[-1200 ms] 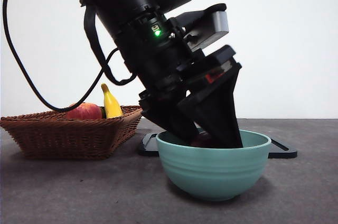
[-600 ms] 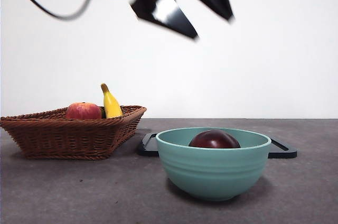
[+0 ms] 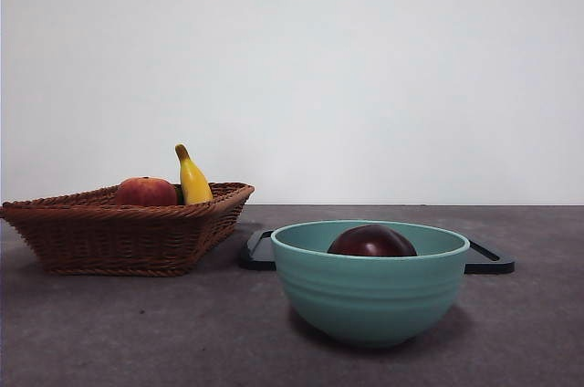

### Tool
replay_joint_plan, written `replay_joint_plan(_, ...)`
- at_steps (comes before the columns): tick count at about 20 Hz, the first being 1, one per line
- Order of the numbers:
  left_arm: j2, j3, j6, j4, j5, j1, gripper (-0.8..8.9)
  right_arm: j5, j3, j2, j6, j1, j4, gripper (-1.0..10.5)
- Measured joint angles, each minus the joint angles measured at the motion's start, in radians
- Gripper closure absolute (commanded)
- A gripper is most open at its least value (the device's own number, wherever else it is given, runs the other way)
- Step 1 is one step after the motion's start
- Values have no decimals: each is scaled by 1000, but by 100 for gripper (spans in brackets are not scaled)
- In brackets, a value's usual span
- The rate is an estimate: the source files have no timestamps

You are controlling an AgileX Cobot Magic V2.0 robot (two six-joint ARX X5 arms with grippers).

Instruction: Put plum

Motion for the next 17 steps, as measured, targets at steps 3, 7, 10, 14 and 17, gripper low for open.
replay_joint_plan(3,-87,-138,-7,-13,94,13,435,1,0,0,0,0,4,546)
replay_joint_plan(7,-165,-303,-25,-57,258,13,439,1,0,5,0,0,4,546)
replay_joint_plan(10,-172,-333,-16,-126,304,13,439,1,0,22,0,0,3,546)
replay_joint_plan(14,-172,-333,-2,-131,324,13,439,1,0,55,0,0,-10,546)
replay_joint_plan(17,-172,-333,-2,-122,325,13,439,-3,0,96,11,7,-19,546)
